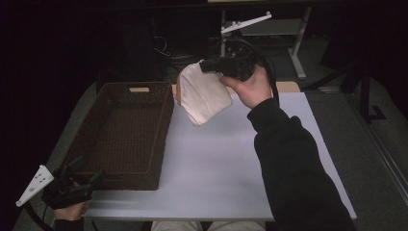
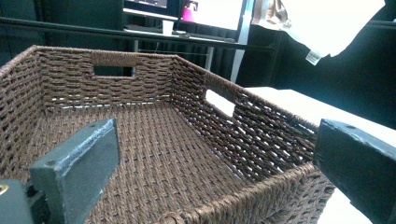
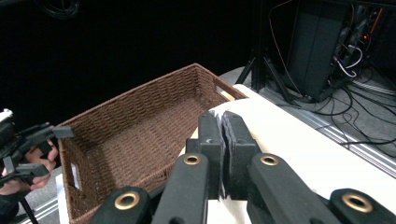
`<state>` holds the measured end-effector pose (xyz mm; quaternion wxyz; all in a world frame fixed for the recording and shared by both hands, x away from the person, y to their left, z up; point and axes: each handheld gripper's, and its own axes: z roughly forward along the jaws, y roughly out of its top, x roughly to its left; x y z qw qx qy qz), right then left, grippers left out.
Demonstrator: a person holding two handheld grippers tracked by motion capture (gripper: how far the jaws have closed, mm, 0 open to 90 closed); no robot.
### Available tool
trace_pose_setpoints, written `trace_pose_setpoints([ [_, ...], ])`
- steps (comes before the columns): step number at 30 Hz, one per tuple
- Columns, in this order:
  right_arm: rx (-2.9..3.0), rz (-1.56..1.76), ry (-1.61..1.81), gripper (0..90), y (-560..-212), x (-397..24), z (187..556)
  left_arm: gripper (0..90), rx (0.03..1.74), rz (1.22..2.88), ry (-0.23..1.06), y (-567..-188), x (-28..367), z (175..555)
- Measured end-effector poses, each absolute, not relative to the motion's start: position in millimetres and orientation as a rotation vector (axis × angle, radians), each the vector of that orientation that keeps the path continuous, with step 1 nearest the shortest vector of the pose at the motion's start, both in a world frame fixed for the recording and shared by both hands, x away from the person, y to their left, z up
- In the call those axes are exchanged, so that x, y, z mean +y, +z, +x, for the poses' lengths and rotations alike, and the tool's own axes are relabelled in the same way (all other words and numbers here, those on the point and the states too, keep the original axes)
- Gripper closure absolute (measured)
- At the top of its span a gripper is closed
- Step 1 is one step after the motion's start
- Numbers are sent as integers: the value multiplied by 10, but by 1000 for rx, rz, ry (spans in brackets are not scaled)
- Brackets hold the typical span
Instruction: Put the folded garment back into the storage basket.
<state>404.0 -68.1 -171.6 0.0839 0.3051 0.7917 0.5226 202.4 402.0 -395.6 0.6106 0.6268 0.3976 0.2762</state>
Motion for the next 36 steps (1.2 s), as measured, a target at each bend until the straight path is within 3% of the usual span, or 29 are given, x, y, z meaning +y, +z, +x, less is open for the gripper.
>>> trace_pose_setpoints([
  [36, 2444, 813, 1631, 861, -1731, 129, 4145, 0, 917, 1442, 637, -3954, 4027, 2021],
])
